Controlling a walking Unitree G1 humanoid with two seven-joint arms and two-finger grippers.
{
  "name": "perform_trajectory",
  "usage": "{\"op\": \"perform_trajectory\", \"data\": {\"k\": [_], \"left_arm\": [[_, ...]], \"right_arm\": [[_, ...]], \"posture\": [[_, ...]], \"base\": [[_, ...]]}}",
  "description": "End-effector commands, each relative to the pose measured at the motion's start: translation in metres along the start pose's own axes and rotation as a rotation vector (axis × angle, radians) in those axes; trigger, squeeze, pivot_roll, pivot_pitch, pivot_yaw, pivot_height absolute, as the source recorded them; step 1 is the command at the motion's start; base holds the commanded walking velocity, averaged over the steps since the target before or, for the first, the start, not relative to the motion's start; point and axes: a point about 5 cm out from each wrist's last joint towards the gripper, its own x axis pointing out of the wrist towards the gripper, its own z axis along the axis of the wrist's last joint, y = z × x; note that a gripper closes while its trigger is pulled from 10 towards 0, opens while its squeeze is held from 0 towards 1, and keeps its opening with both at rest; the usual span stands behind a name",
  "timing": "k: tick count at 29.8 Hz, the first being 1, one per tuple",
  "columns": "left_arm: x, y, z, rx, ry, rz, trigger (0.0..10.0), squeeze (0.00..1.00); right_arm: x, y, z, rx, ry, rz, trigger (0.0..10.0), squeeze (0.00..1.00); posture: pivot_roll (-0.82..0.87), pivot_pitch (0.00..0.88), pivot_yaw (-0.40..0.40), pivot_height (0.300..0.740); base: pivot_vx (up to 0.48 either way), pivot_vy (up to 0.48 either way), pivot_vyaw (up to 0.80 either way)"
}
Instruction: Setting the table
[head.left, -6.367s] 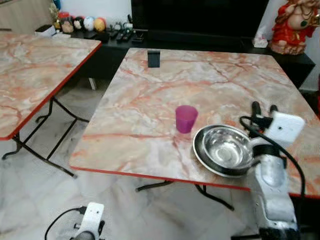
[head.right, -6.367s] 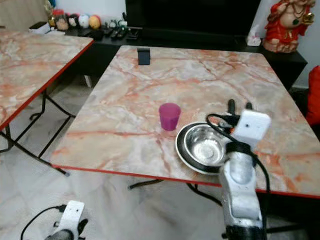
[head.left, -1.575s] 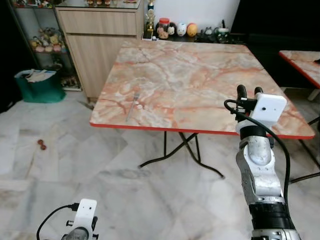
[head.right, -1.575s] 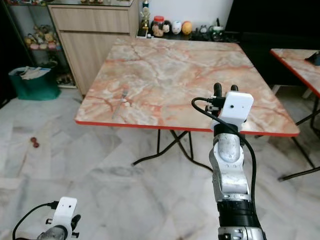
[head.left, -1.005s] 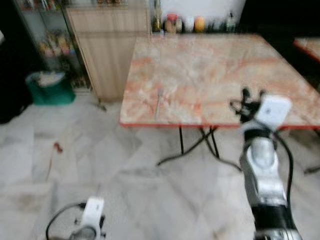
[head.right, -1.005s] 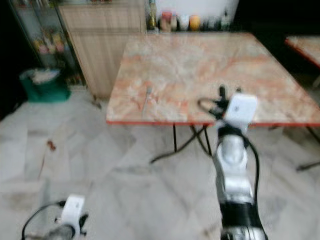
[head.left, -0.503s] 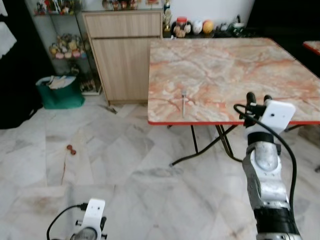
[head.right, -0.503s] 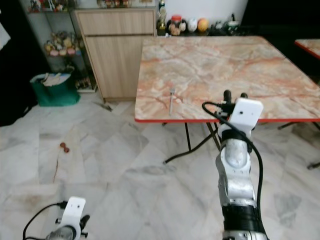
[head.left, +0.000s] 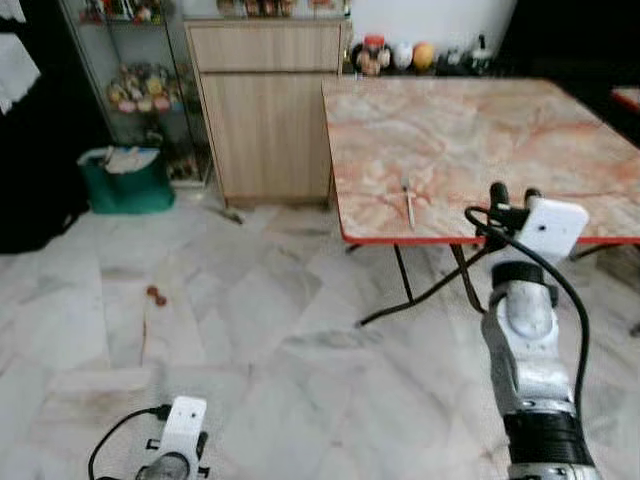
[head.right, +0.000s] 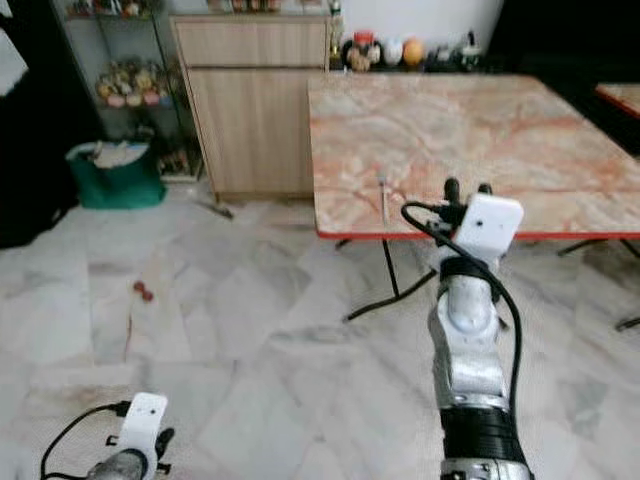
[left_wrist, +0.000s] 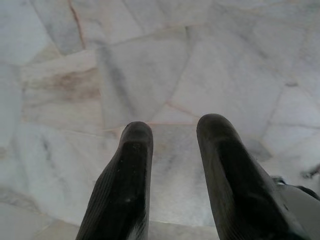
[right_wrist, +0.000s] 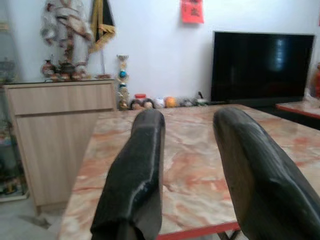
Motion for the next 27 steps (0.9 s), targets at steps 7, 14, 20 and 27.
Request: {"op": "perform_trajectory", "data": {"k": [7, 14, 20, 27], "left_arm": [[-0.001, -0.007, -0.003, 0.008, 0.009, -0.020, 10.0, 0.00], [-0.001, -0.007, -0.002, 0.015, 0.004, -0.021, 10.0, 0.00], [-0.001, -0.008, -0.002, 0.019, 0.003, -0.033, 10.0, 0.00], [-0.001, -0.009, -0.002, 0.021, 0.004, -0.040, 10.0, 0.00]], "right_arm": [[-0.002, -0.010, -0.004, -0.007, 0.017, -0.025, 10.0, 0.00], [-0.006, -0.011, -0.011, -0.019, 0.041, -0.019, 10.0, 0.00], [-0.009, -0.013, -0.015, -0.030, 0.055, -0.020, 10.0, 0.00], [-0.011, -0.013, -0.016, -0.031, 0.060, -0.022, 10.0, 0.00]], "posture": [[0.05, 0.000, -0.025, 0.740], [0.05, 0.000, -0.022, 0.740], [0.05, 0.000, -0.020, 0.740], [0.05, 0.000, -0.020, 0.740]], "base": [[0.000, 0.000, 0.00], [0.036, 0.000, 0.00], [0.308, 0.000, 0.00], [0.360, 0.000, 0.00]]}}
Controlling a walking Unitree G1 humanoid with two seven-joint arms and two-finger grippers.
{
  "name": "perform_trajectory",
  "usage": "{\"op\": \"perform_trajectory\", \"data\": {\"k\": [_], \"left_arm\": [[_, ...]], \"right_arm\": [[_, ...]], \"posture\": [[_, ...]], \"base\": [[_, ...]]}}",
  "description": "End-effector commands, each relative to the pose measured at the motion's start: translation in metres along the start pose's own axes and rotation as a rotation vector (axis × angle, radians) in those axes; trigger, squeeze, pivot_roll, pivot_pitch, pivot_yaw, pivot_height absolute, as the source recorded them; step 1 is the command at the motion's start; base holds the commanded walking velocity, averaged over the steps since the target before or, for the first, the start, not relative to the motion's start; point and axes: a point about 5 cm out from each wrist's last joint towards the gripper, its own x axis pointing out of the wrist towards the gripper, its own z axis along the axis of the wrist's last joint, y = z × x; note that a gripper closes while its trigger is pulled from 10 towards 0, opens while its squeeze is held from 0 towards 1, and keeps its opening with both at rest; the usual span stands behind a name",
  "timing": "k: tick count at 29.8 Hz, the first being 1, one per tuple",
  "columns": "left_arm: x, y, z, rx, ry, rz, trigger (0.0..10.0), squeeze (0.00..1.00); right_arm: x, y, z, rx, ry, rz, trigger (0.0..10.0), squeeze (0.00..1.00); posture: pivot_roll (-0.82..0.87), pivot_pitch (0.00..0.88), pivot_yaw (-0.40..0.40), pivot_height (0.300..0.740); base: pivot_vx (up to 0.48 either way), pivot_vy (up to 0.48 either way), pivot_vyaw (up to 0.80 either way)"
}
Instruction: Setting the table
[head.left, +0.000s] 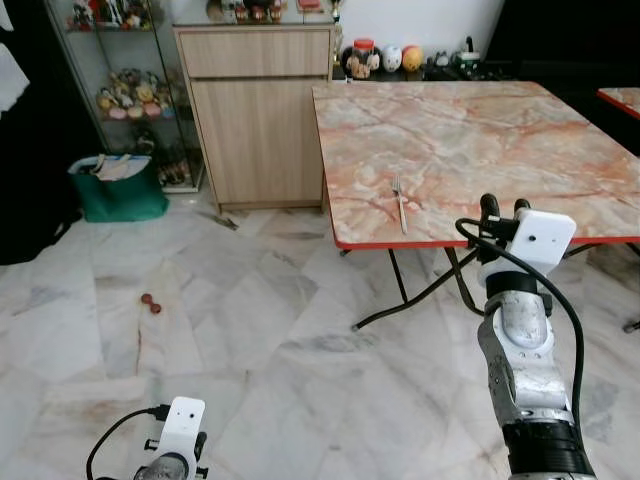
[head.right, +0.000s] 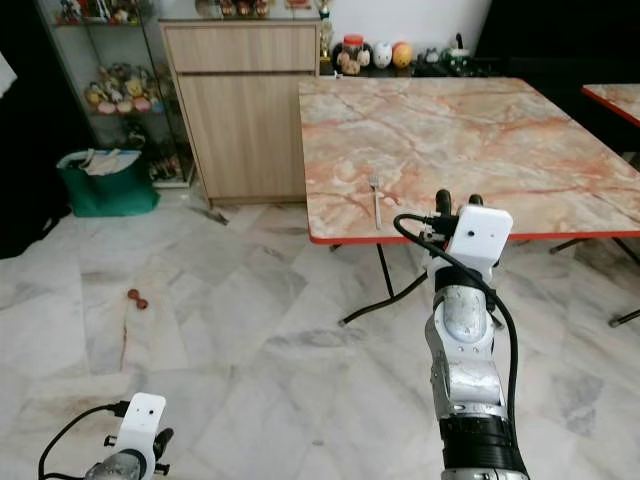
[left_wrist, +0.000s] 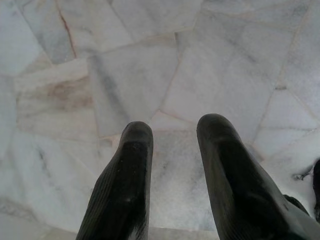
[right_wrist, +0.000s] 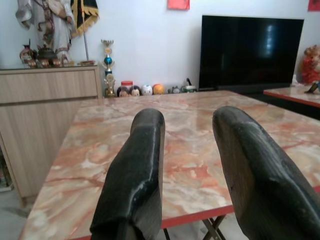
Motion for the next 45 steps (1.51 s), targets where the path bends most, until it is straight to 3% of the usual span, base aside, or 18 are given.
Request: {"op": "perform_trajectory", "data": {"k": [1, 29, 37, 41, 42, 43, 45], "left_arm": [[0.000, -0.003, -0.001, 0.024, 0.002, -0.019, 10.0, 0.00], [-0.001, -0.008, -0.003, 0.025, 0.006, -0.038, 10.0, 0.00], [-0.001, -0.009, -0.003, 0.026, 0.007, -0.040, 10.0, 0.00], [-0.001, -0.011, -0.004, 0.024, 0.013, -0.052, 10.0, 0.00], [-0.001, -0.012, -0.004, 0.024, 0.012, -0.053, 10.0, 0.00], [-0.001, -0.012, -0.004, 0.023, 0.012, -0.053, 10.0, 0.00], [-0.001, -0.013, -0.004, 0.023, 0.013, -0.055, 10.0, 0.00]], "right_arm": [[-0.002, -0.004, -0.003, -0.009, 0.014, -0.008, 10.0, 0.00], [-0.008, -0.002, -0.013, -0.012, 0.060, 0.021, 10.0, 0.00], [-0.012, 0.002, -0.027, -0.004, 0.127, 0.061, 10.0, 0.00], [-0.019, 0.008, -0.046, 0.017, 0.222, 0.118, 10.0, 0.00], [-0.020, 0.009, -0.048, 0.020, 0.232, 0.125, 10.0, 0.30], [-0.021, 0.011, -0.049, 0.035, 0.234, 0.134, 10.0, 1.00], [-0.023, 0.014, -0.050, 0.059, 0.240, 0.157, 10.0, 1.00]], "posture": [[0.05, 0.000, -0.020, 0.740], [0.04, 0.000, -0.018, 0.740], [0.04, 0.000, -0.019, 0.740], [0.04, 0.000, -0.019, 0.740], [0.04, 0.000, -0.019, 0.740], [0.04, 0.000, -0.019, 0.740], [0.04, 0.000, -0.019, 0.740]], "base": [[0.379, 0.000, 0.00], [0.380, 0.000, 0.05], [0.363, 0.000, 0.00], [0.000, 0.000, 0.00], [0.000, 0.000, 0.00], [0.000, 0.000, 0.00], [0.000, 0.000, 0.00]]}}
